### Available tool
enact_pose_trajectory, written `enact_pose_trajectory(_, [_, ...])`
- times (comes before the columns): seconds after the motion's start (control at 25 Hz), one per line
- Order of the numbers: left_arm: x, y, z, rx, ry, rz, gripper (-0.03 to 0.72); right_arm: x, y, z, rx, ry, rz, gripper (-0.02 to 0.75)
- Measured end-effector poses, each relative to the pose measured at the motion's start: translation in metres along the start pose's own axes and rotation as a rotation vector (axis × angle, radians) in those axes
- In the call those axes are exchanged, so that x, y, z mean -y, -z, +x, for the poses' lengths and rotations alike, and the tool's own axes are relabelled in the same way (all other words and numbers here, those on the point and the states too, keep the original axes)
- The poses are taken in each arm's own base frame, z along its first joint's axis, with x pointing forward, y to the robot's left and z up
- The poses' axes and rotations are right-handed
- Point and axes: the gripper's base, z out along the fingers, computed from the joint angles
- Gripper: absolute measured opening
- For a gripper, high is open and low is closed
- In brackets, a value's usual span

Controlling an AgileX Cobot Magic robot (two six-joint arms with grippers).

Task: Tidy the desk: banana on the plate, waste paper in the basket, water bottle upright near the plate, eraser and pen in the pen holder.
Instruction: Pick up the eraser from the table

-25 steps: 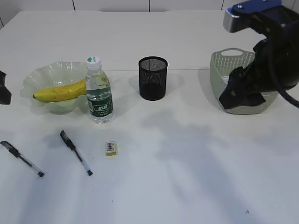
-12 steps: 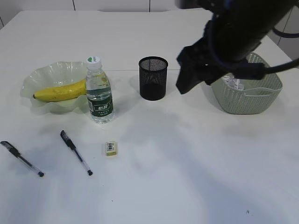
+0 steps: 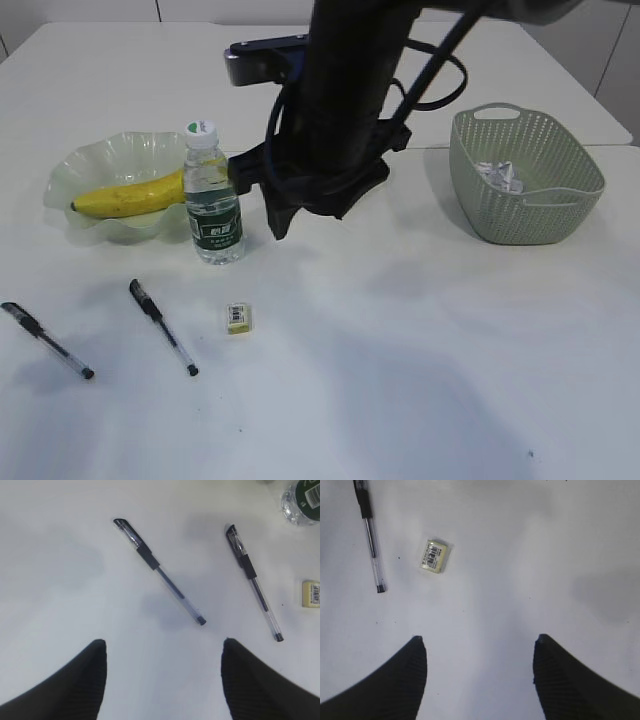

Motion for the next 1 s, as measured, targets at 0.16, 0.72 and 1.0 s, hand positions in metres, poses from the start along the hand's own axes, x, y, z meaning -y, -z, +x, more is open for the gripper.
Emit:
enact_pose_trajectory(0.16, [-0.001,0.0,0.002,-0.019,-0.003,-0.008,0.503,-0.023,-0.021,-0.009,-0.016,-0.051,0.013,0.494])
enact_pose_trajectory(0.72, [-0.003,0.0,0.003,-0.026,-0.026,-0.031,0.503,-0.045,-0.107,-0.031,-0.091,-0.264,0.034,0.494])
enact_pose_trajectory(1.0, [-0.003,0.0,0.003,-0.027,-0.029,-0.034,0.503,-0.046,-0.135,-0.03,-0.134,-0.327,0.034,0.494])
